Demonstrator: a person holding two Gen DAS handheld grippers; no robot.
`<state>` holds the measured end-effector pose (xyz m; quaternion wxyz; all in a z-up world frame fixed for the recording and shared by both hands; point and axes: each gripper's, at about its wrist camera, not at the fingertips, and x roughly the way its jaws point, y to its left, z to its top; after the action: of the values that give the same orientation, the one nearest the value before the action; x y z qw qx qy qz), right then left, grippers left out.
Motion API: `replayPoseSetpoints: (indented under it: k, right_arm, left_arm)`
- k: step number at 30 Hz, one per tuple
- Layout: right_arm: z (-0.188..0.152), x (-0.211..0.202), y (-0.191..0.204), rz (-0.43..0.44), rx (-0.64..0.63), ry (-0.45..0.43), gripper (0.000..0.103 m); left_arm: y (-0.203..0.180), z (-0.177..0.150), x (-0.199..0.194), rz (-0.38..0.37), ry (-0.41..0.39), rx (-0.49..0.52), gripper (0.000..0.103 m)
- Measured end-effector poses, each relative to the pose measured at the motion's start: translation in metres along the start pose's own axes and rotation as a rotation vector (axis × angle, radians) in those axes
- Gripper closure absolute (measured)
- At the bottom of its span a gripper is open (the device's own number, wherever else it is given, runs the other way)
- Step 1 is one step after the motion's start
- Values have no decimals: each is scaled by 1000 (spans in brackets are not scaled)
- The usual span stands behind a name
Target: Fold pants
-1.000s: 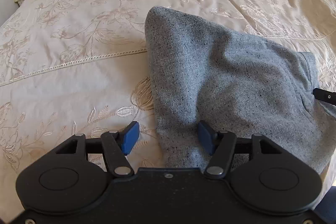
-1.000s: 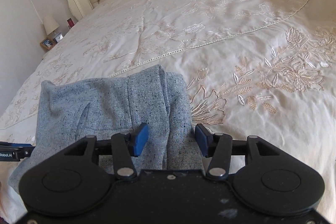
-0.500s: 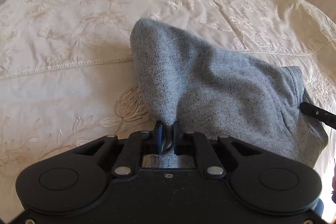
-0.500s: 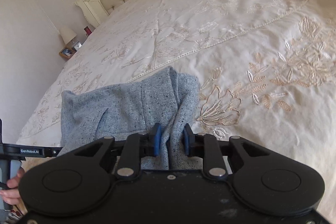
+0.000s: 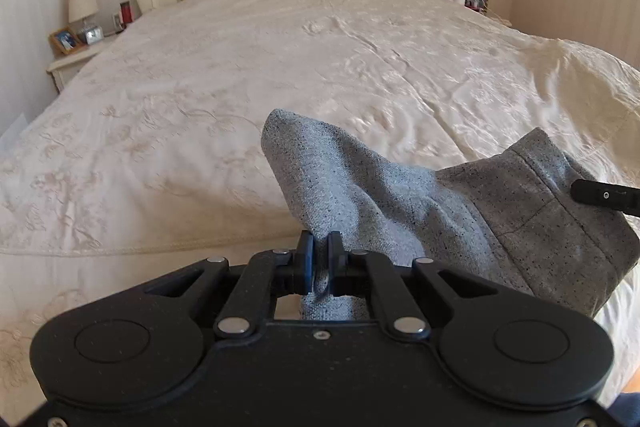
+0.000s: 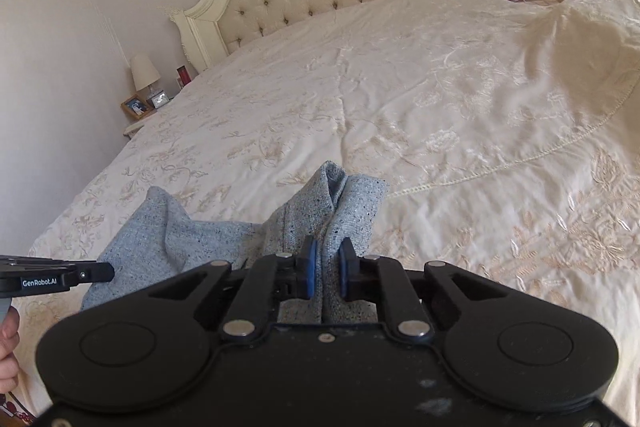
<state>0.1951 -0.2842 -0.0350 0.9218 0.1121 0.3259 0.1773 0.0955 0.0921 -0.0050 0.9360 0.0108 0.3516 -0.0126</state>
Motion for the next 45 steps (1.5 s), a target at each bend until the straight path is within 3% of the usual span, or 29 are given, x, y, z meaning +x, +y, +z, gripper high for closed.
replayPoseSetpoints:
  k: [6, 9, 11, 13, 15, 17, 23, 31, 45]
  right_arm:
    - [30, 38, 43, 87, -20, -21, 91]
    - [43, 70, 62, 129, -10, -20, 90]
    - [47, 99, 73, 137, 16, 14, 89]
    - [42, 126, 74, 85, 55, 56, 84]
    - [33, 141, 72, -11, 72, 78, 84]
    - [24, 142, 70, -49, 70, 81, 84]
    - [7, 98, 88, -46, -3, 3, 83]
    - [-2, 50, 135, 4, -127, -35, 79]
    - [-25, 6, 165, 21, -171, -62, 76]
  left_arm:
    - [48, 27, 11, 148, -64, -19, 93]
    - [68, 27, 39, 249, -29, -47, 82]
    - [78, 18, 63, 380, 16, -61, 80]
    - [87, 7, 81, 454, 83, -74, 80]
    - [96, -4, 84, 430, 133, -120, 81]
    - [97, -12, 74, 413, 127, -148, 81]
    - [73, -10, 29, 406, 28, -143, 80]
    - [26, -13, 2, 303, 14, -114, 80]
    - [-6, -24, -20, 273, 16, -94, 80]
